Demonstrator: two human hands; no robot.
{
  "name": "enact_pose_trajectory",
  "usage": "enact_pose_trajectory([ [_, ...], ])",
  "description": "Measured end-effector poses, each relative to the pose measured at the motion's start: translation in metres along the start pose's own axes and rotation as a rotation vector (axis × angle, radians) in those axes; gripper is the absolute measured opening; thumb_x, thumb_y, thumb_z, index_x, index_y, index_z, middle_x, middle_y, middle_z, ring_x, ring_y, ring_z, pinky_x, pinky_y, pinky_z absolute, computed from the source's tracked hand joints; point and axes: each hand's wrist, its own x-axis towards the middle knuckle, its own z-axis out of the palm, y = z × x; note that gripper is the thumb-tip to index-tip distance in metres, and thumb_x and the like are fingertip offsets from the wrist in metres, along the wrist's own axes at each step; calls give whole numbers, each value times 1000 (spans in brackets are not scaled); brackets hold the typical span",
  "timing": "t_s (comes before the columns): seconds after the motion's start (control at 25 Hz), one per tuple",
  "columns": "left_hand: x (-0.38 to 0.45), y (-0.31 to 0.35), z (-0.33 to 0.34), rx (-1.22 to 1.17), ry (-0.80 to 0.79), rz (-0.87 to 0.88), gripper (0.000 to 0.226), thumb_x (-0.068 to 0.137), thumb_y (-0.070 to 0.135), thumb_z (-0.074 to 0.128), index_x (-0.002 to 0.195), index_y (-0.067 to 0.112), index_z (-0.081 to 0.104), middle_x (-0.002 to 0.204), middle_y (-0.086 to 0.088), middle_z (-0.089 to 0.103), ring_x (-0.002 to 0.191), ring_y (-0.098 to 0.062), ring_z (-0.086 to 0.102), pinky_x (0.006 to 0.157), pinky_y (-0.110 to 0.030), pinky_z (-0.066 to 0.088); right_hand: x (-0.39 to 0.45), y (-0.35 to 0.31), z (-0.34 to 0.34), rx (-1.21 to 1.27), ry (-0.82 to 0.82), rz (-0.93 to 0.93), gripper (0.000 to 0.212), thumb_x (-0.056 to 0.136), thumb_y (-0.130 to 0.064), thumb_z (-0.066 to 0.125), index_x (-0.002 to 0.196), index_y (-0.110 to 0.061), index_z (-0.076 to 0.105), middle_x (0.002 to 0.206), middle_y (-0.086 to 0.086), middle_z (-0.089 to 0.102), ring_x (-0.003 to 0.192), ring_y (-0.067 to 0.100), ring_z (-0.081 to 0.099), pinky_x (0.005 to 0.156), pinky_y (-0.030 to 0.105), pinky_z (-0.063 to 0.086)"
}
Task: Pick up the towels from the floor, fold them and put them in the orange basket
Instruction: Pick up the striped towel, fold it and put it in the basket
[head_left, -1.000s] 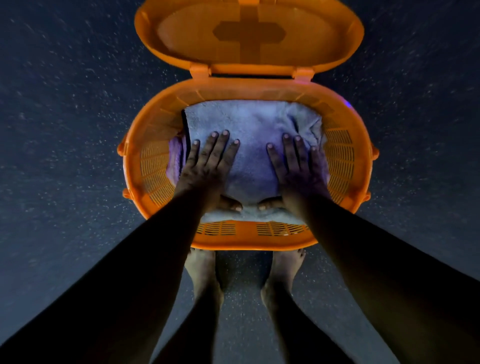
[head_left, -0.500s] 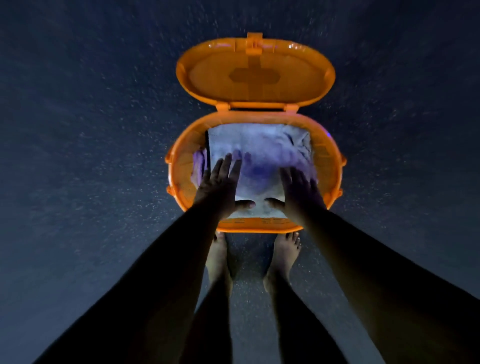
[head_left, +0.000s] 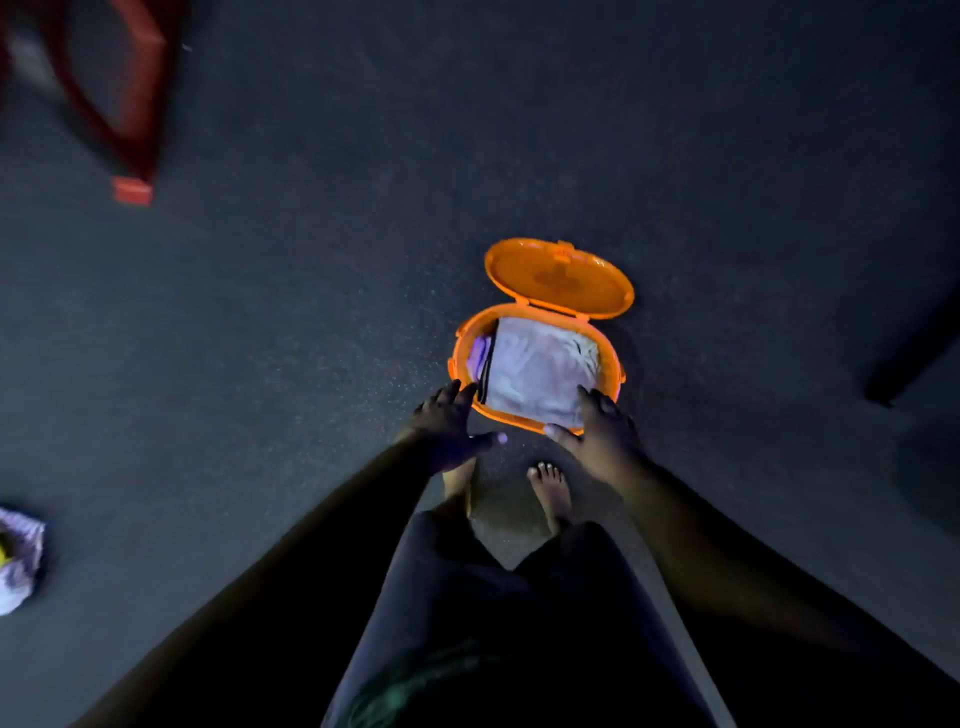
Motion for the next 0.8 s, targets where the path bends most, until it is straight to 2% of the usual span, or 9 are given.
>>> enact_pose_trajectory([
  [0.12, -83, 8, -3, -76, 146, -66, 108, 81, 81, 56, 162, 21, 15, 168, -12, 18, 151, -34, 28, 119, -44, 28, -41, -25, -36, -73, -6, -192, 95, 86, -72, 57, 157, -15, 30, 162, 14, 33, 149, 31, 31, 117, 49, 33],
  [0.28, -158, 3, 19, -313, 320, -217, 112, 80, 82, 54, 162, 18, 15, 168, -12, 19, 153, -30, 24, 122, -42, 26, -76, -65, -61, -280, -54, -441, 93, 89, -72, 52, 159, -17, 25, 166, 9, 26, 152, 29, 25, 120, 48, 25],
  [0.4, -218, -4, 39, -439, 450, -322, 111, 82, 82, 52, 163, 17, 13, 169, -9, 16, 155, -26, 19, 124, -38, 21, -104, -112, -64, -416, -64, -631, 95, 89, -73, 51, 159, -16, 24, 167, 8, 24, 153, 28, 22, 121, 48, 25],
  [0.6, -330, -42, 99, -677, 613, -579, 112, 82, 84, 51, 163, 20, 9, 170, -5, 11, 156, -21, 13, 124, -38, 17, -182, -194, -14, -662, -135, -910, 95, 90, -75, 46, 161, -18, 18, 169, 9, 17, 155, 26, 16, 121, 50, 19],
  [0.8, -455, -82, 199, -882, 781, -821, 113, 80, 84, 53, 163, 22, 9, 171, -3, 10, 157, -18, 11, 124, -36, 15, -290, -262, 83, -835, -204, -1217, 98, 87, -79, 46, 161, -21, 20, 168, 7, 19, 156, 24, 16, 122, 51, 19],
])
